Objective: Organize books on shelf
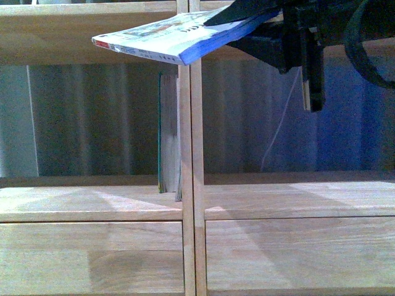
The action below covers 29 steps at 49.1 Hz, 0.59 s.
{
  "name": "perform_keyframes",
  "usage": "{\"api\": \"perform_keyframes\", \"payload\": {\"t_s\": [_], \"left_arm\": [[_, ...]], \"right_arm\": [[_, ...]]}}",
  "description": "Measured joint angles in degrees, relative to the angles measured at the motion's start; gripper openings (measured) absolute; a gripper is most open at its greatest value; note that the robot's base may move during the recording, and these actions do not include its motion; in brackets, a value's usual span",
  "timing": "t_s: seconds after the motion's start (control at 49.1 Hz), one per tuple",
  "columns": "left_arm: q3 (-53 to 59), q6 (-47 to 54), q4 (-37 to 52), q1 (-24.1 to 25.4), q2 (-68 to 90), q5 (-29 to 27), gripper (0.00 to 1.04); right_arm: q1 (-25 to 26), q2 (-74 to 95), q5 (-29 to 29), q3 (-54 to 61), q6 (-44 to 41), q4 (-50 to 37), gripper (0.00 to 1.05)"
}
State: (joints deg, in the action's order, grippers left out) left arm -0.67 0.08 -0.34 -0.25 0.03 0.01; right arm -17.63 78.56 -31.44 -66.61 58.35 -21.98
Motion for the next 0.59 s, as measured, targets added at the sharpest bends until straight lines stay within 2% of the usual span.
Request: {"api": "perform_keyframes", "payload": {"t_s": [0.041, 0.081, 0.102, 0.163, 0.346, 0.428, 0.591], "left_arm": [[0.0, -1.3, 0.2, 0.3, 0.3, 1.0, 0.97], [-0.1, -4.7, 3.1, 2.2, 2.7, 5.7, 0.97], [-0.4, -8.2, 6.6, 4.1, 5.9, 9.2, 0.97], [-2.0, -17.0, 15.1, 7.7, 15.3, 15.3, 0.97], [-7.6, -30.5, 29.2, 8.9, 31.5, 26.2, 0.97], [-9.4, -36.7, 35.3, 8.5, 36.0, 29.6, 0.97], [-12.3, -46.4, 47.1, 4.0, 41.8, 30.0, 0.97]], "right_arm": [[-0.4, 0.4, 0.3, -0.7, -0.6, 0.1, 0.07], [-0.5, 0.5, 0.3, -0.8, -0.9, 0.1, 0.07], [-0.5, 0.6, 0.4, -0.8, -1.1, 0.1, 0.07], [-0.7, 0.6, 0.3, -0.8, -1.4, 0.0, 0.07], [-0.7, 0.6, 0.1, -0.7, -2.3, -0.2, 0.07], [-1.1, 0.6, -0.1, -0.5, -2.5, -0.2, 0.07], [-2.6, 0.5, -0.3, 0.1, -3.0, -0.5, 0.07]]}}
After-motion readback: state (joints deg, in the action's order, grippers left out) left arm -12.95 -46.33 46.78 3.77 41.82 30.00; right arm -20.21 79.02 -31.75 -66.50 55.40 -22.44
